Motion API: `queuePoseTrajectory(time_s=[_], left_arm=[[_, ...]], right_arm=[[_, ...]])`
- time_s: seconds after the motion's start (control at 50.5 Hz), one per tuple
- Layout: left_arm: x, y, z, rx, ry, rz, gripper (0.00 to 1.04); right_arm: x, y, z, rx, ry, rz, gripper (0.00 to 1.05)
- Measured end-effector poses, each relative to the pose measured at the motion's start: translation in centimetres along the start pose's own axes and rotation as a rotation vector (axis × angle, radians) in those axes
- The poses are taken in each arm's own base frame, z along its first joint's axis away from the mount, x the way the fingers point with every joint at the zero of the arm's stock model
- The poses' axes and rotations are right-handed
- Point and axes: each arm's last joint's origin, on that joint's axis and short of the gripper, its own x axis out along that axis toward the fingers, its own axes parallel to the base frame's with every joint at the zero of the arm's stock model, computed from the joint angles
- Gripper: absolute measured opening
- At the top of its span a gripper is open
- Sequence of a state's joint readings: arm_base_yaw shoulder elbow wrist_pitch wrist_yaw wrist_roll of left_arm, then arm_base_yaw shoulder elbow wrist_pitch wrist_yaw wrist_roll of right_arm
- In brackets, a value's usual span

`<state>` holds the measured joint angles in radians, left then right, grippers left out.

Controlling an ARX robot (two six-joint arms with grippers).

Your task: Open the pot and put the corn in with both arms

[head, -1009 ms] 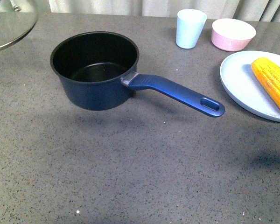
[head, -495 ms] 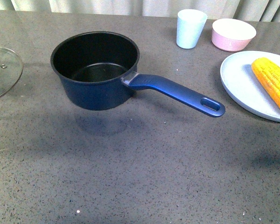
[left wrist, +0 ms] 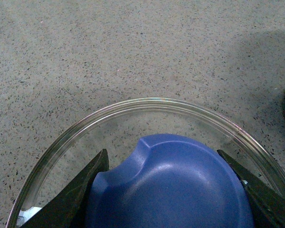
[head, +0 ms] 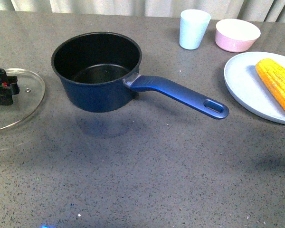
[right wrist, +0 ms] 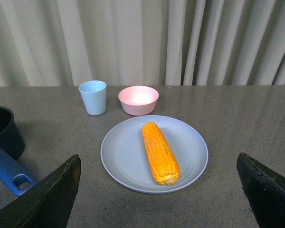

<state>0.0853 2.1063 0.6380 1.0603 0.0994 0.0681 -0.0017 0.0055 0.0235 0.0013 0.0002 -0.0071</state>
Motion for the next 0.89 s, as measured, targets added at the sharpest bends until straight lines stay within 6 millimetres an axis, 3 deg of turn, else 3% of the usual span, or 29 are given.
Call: queuePoseTrajectory(time_s=[0.891], left_arm=[[0.5, -1.2, -1.4, -0.021, 0.003, -0.041, 0.59]], right_arm=[[0.0, 0.0, 0.0, 0.0, 0.0, 0.0, 0.96]])
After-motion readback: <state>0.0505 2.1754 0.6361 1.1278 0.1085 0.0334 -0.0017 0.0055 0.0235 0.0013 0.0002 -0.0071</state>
